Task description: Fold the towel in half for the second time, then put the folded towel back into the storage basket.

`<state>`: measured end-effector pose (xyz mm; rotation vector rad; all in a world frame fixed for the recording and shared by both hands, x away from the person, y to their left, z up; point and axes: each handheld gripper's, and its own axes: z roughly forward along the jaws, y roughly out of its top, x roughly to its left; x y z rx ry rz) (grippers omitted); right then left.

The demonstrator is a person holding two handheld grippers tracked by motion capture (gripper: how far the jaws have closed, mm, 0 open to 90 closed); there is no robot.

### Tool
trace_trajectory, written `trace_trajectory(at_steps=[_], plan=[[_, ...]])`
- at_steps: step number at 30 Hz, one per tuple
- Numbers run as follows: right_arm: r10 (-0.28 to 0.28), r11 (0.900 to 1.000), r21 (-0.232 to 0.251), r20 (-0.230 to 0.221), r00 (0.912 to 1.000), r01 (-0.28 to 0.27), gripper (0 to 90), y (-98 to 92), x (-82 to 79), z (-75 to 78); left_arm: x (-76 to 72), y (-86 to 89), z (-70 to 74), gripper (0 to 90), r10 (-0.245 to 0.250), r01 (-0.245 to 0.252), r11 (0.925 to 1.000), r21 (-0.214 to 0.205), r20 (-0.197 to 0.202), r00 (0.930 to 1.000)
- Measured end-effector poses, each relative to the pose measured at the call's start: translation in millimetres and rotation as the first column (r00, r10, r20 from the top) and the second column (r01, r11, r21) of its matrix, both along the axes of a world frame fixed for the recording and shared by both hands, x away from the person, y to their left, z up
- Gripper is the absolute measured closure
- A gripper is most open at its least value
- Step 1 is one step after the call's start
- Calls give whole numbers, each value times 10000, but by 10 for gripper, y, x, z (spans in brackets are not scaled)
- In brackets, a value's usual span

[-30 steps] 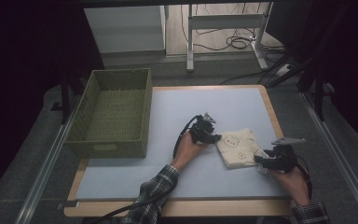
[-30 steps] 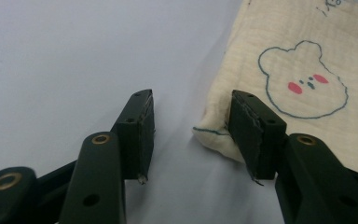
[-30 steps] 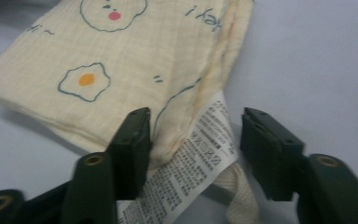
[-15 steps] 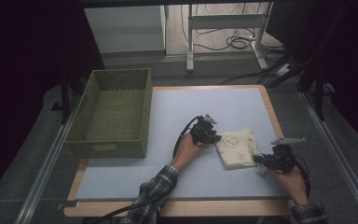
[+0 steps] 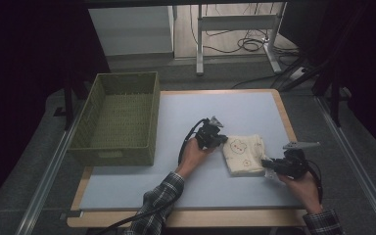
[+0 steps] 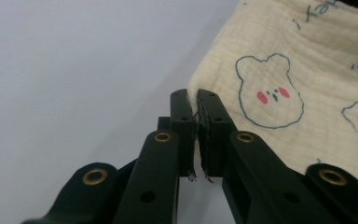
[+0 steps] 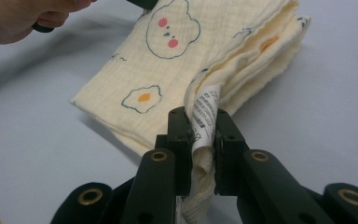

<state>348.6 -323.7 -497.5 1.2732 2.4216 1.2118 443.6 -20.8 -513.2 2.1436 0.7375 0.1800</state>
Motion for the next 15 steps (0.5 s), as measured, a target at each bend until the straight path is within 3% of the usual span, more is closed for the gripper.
trace_trajectory(at_steps=[15], plan=[[571, 9982, 158, 317, 9979, -576, 800, 257, 69, 127, 5, 301, 172, 857, 336, -336, 9994, 81, 6, 9994]])
